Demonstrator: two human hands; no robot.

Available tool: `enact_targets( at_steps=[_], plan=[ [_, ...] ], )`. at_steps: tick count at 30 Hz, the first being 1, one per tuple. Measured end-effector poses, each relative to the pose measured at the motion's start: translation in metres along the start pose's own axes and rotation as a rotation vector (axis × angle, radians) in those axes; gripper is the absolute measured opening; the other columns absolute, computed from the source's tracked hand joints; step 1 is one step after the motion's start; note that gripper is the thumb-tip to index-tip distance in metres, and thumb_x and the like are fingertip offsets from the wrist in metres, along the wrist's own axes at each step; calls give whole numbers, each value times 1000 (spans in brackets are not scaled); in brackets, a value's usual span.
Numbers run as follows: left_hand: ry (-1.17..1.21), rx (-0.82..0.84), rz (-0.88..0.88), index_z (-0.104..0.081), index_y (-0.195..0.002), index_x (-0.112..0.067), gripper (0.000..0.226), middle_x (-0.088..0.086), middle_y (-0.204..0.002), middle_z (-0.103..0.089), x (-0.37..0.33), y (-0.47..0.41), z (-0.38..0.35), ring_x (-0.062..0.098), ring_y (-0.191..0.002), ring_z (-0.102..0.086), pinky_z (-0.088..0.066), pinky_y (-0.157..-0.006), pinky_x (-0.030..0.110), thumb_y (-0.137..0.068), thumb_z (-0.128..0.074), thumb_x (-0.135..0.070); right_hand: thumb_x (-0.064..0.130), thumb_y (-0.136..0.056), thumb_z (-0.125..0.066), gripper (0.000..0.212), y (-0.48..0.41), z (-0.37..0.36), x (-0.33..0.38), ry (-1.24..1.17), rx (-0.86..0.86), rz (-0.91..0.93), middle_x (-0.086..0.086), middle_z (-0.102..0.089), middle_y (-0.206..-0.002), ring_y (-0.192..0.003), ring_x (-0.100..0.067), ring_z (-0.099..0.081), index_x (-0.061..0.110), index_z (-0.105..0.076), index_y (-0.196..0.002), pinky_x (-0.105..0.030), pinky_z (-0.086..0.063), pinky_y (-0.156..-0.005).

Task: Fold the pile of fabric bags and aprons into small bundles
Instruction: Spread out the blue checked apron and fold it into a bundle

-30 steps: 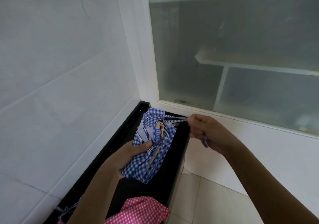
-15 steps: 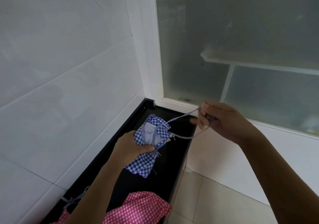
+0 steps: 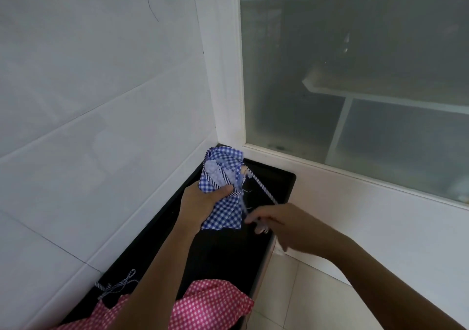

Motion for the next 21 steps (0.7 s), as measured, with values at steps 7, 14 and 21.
enact_targets(
  at_steps=[7, 14, 21],
  plan=[
    [405, 265, 102, -66, -104, -22, 28, 0, -99, -74, 0, 16, -24, 17, -89, -71, -55, -68, 25, -78, -71, -30, 47, -89, -56, 39, -6, 22, -26, -300, -291, -196, 5, -68, -97, -70, -1, -62, 24, -48, -119, -13, -44, -63],
    [390, 184, 52, -64, -106, -23, 22, -2, -100, -74, 3, 9, -9, 15, -87, -71, -55, -69, 26, -85, -68, -24, 33, -89, -64, 47, -2, 27, -42, -420, -349, -227, 3, -70, -106, -49, -3, -57, 17, -51, -130, -11, -37, -39],
    [273, 570, 148, -64, -110, -14, 46, 5, -101, -74, 2, 35, -33, 19, -89, -71, -56, -67, 24, -70, -82, -28, 43, -50, -90, 118, -8, 49, -11, -282, -332, -45, 14, -46, -130, -116, -16, -54, 42, -16, -141, -42, -48, -100]
  ],
)
Point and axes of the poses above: each hand's wrist, its own y-axis away from the middle knuckle, its own z-axis out of the back of the hand, x = y × z, the point moved 8 cm from there along -y, towards the middle knuckle
